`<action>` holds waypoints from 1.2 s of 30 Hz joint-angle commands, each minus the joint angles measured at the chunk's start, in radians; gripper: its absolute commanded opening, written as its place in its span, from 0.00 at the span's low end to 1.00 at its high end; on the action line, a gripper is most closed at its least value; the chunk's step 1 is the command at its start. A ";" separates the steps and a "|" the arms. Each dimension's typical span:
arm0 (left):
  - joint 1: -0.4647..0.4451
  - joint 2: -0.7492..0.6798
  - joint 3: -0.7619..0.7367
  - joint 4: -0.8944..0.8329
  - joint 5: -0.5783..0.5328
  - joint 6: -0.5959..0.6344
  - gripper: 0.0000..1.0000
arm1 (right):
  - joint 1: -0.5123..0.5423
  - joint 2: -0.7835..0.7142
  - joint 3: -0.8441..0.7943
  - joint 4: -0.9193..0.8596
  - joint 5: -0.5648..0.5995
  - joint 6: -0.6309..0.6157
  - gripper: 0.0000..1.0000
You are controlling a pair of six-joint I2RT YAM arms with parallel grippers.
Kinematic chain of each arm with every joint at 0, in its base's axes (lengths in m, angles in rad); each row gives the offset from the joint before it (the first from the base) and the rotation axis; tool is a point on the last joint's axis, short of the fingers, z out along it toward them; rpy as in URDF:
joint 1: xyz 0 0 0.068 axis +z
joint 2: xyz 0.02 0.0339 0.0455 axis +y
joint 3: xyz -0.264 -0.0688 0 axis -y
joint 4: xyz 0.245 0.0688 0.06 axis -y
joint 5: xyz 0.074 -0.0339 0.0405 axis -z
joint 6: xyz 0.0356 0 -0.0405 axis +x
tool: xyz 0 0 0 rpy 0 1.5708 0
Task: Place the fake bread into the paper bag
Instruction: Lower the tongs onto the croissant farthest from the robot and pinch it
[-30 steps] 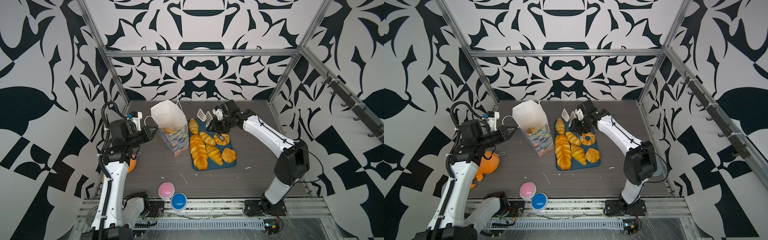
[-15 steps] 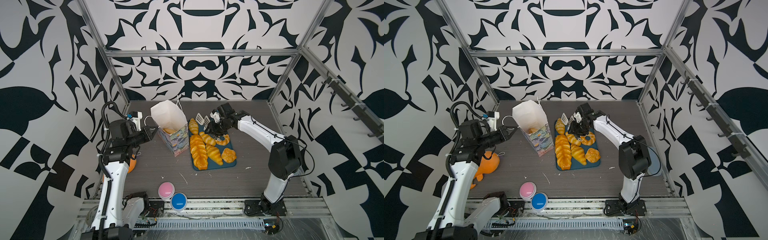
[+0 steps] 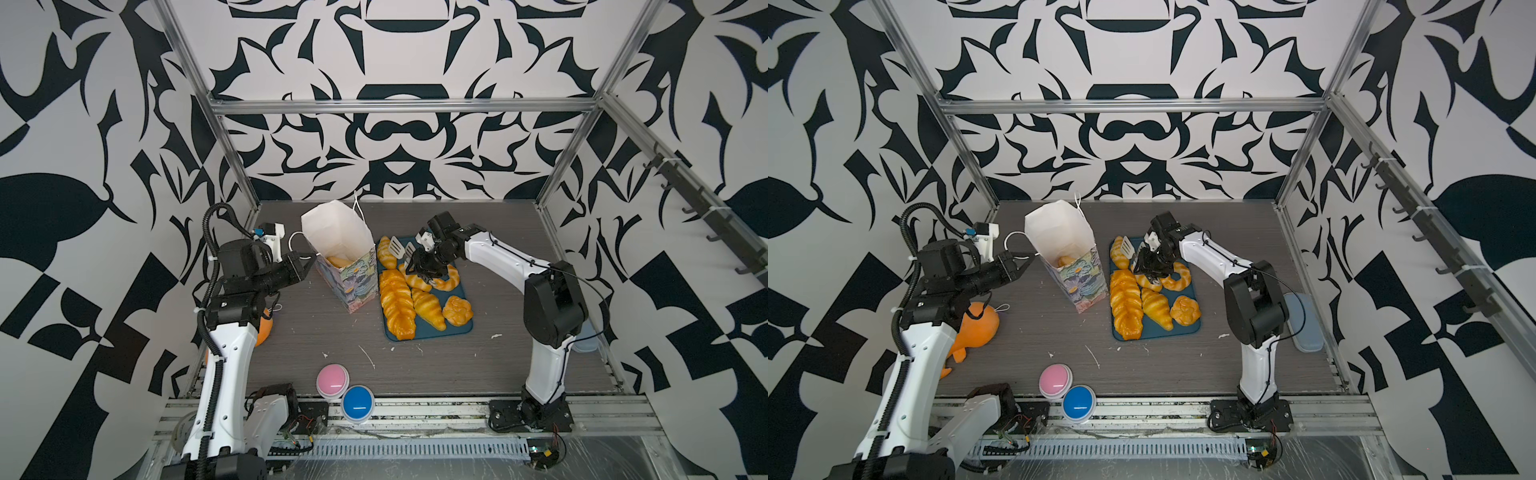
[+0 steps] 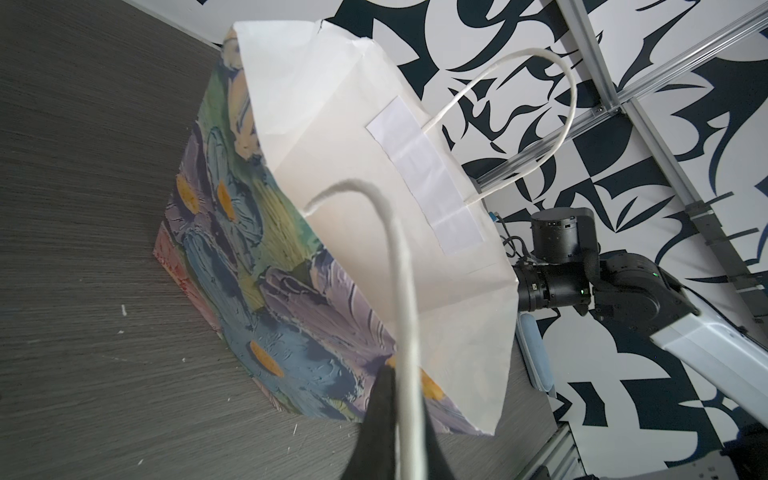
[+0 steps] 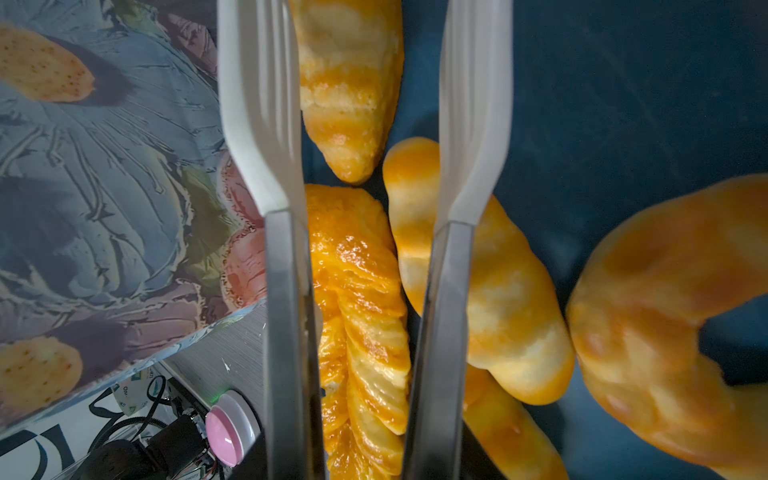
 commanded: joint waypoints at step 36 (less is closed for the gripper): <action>0.003 0.000 0.003 -0.013 0.013 0.010 0.00 | 0.020 0.097 0.145 0.051 -0.100 0.022 0.47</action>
